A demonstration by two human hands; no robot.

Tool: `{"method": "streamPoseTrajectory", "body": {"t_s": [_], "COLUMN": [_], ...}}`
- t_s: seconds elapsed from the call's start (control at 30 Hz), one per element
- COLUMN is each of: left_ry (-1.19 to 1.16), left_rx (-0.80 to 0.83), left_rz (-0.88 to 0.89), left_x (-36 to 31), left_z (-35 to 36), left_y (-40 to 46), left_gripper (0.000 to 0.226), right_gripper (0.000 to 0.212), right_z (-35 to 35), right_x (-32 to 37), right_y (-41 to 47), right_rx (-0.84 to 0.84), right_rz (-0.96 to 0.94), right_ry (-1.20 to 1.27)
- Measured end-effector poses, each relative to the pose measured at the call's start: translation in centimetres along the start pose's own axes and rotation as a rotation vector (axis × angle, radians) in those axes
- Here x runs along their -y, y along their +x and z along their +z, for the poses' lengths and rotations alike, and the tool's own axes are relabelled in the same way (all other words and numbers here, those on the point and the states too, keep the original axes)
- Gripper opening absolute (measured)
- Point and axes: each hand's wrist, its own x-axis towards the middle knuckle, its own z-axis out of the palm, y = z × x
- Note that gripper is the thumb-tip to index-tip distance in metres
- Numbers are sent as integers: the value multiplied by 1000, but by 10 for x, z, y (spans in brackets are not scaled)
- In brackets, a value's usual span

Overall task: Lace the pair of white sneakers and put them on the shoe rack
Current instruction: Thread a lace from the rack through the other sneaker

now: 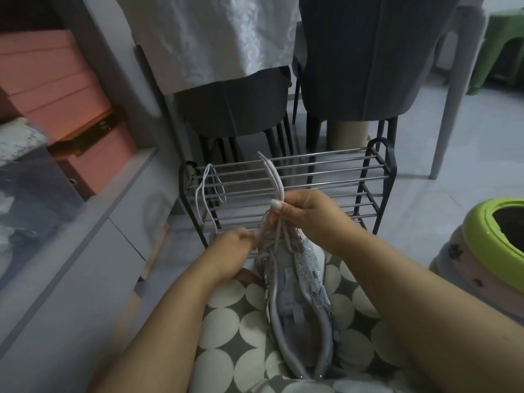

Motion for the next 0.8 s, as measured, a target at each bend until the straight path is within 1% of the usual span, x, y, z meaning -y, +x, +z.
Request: {"method": "streamPoseTrajectory", "body": {"t_s": [0.03, 0.07, 0.1, 0.17, 0.23, 0.27, 0.33, 0.43, 0.53, 0.63, 0.8], "left_ry": [-92, -184, -225, -226, -235, -201, -198, -520, -703, -762, -815], "left_rx": [82, 128, 141, 158, 198, 200, 189, 232, 304, 346, 317], "left_rz": [-40, -60, -54, -27, -12, 15, 76, 87, 121, 163, 180], "left_x": [3, 4, 5, 5, 3, 1, -7, -27, -52, -75, -102], "left_z": [3, 4, 5, 4, 1, -4, -16, -44, -68, -89, -112], "left_y": [-2, -4, -4, -3, -1, 1, 7, 23, 42, 61, 85], "left_gripper": [26, 26, 24, 16, 22, 25, 24, 27, 20, 19, 15], "right_gripper": [30, 30, 30, 31, 32, 32, 33, 33, 33, 33, 34], "right_z": [2, 3, 4, 4, 4, 4, 5, 5, 4, 4, -1], "right_x": [0, 1, 2, 4, 4, 5, 6, 11, 16, 18, 25], "right_y": [0, 0, 0, 1, 0, 0, -1, 0, 2, 5, 18], "right_rx": [9, 10, 9, 6, 8, 6, 5, 17, 31, 27, 15], "right_rz": [11, 18, 26, 42, 60, 65, 68, 86, 102, 102, 83], "right_ry": [33, 54, 67, 84, 98, 104, 103, 101, 81, 68, -18]}}
